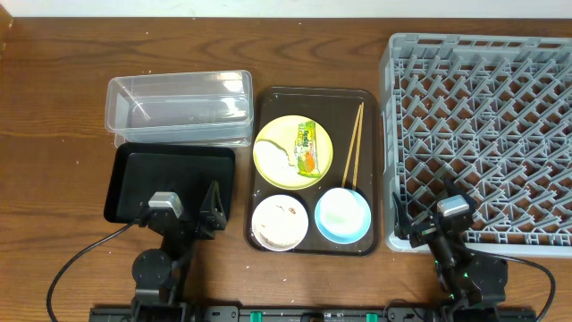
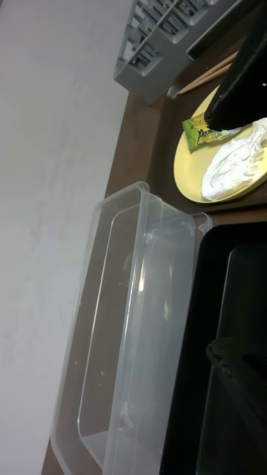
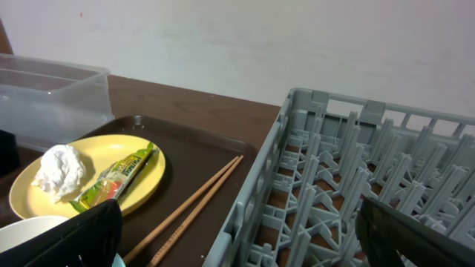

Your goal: Sort waste into correct bins and load items into the dishwasher rack

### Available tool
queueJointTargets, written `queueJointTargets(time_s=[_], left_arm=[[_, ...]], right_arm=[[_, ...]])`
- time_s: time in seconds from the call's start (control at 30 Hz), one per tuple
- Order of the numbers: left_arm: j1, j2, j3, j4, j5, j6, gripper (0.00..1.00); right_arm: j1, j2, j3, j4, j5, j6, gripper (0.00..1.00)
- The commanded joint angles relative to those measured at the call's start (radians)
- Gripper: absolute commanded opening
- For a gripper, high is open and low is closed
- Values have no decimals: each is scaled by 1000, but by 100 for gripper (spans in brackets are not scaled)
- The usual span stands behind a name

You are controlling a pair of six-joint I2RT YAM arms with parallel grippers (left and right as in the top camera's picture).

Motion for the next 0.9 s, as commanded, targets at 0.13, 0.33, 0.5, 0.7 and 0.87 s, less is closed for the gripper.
queueJointTargets(time_s=[0.13, 0.33, 0.5, 0.7, 0.87], left_arm=[[5, 1, -16, -31, 14, 13, 92], [5, 1, -16, -31, 14, 13, 92], [5, 1, -16, -31, 14, 13, 92], [5, 1, -16, -8, 14, 13, 92], [5, 1, -16, -21, 20, -2, 92]], right_arm=[[-16, -2, -5, 2, -2, -8, 99], [-17, -2, -5, 2, -1, -8, 99], [-16, -2, -5, 2, -2, -8, 99], [-16, -2, -5, 2, -1, -8, 99], [-16, -2, -5, 44, -32, -4, 99]])
